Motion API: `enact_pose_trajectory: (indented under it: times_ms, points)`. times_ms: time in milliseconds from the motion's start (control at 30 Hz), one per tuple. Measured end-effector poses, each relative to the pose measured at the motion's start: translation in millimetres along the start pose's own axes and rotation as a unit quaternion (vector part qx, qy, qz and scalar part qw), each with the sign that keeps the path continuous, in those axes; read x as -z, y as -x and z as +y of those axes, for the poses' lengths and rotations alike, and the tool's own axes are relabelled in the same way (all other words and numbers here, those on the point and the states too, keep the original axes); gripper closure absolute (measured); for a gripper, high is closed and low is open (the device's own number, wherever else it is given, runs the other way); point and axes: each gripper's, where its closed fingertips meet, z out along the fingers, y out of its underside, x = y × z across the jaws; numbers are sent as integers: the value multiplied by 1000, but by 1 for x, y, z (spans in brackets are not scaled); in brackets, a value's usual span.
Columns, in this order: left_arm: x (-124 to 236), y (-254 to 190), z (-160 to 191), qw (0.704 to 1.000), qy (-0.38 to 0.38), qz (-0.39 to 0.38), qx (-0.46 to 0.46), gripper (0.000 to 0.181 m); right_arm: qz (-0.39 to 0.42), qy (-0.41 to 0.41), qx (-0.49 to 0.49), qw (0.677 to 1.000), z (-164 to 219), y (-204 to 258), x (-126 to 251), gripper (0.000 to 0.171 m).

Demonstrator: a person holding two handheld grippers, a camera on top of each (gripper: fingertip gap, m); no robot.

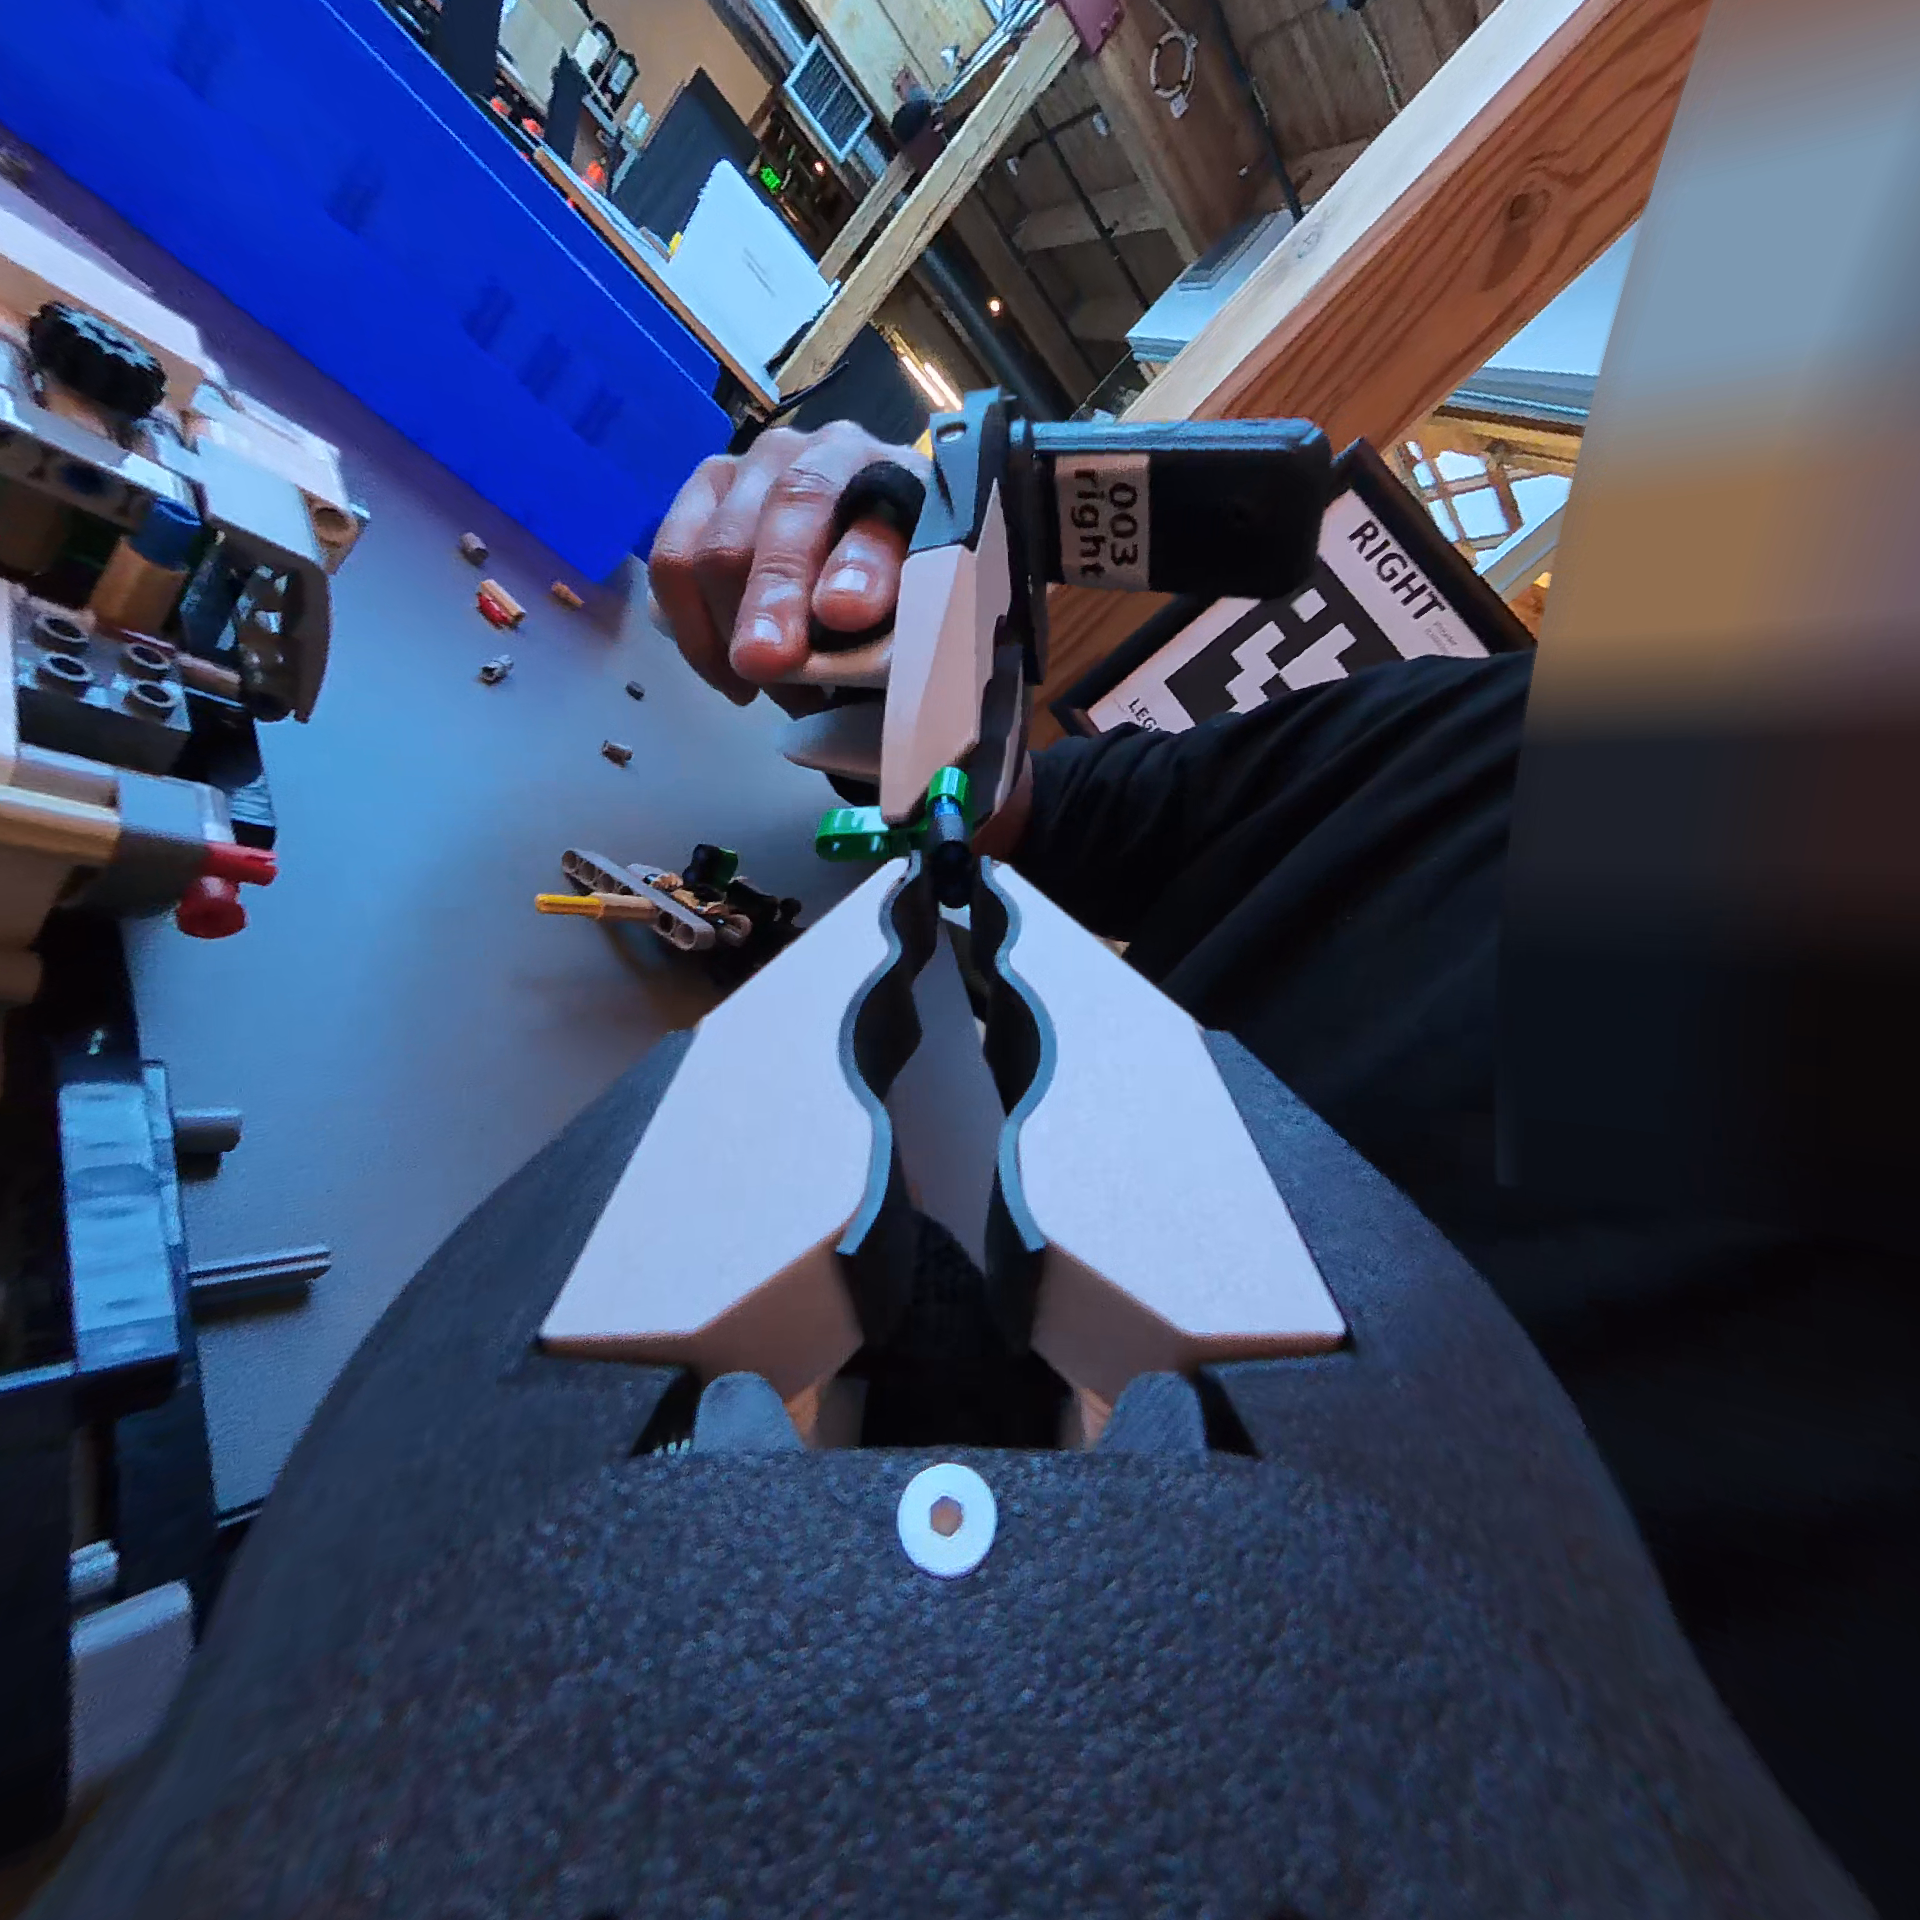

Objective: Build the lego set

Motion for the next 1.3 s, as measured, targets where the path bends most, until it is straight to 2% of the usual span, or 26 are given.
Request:
enact_pose_trajectory:
  times_ms: [33,267,533,800,1067,1300]
  points:
    - [-1,0,1,1000,3,-3,-5,178,-4,1,0,1000,1,1,0,165]
    - [-4,-8,2,1000,4,18,-3,178,-25,-40,-41,998,-7,3,1,165]
    - [-2,9,1,998,14,-48,-28,177,-6,42,26,999,10,0,1,165]
    - [-1,15,-2,988,24,-108,-105,177,-4,31,5,1000,11,-3,1,165]
    - [-3,2,-3,998,3,-40,-52,177,-16,-14,-21,1000,2,-1,2,165]
    - [-6,-16,0,999,6,20,-36,178,-71,-87,-112,987,-16,6,5,165]
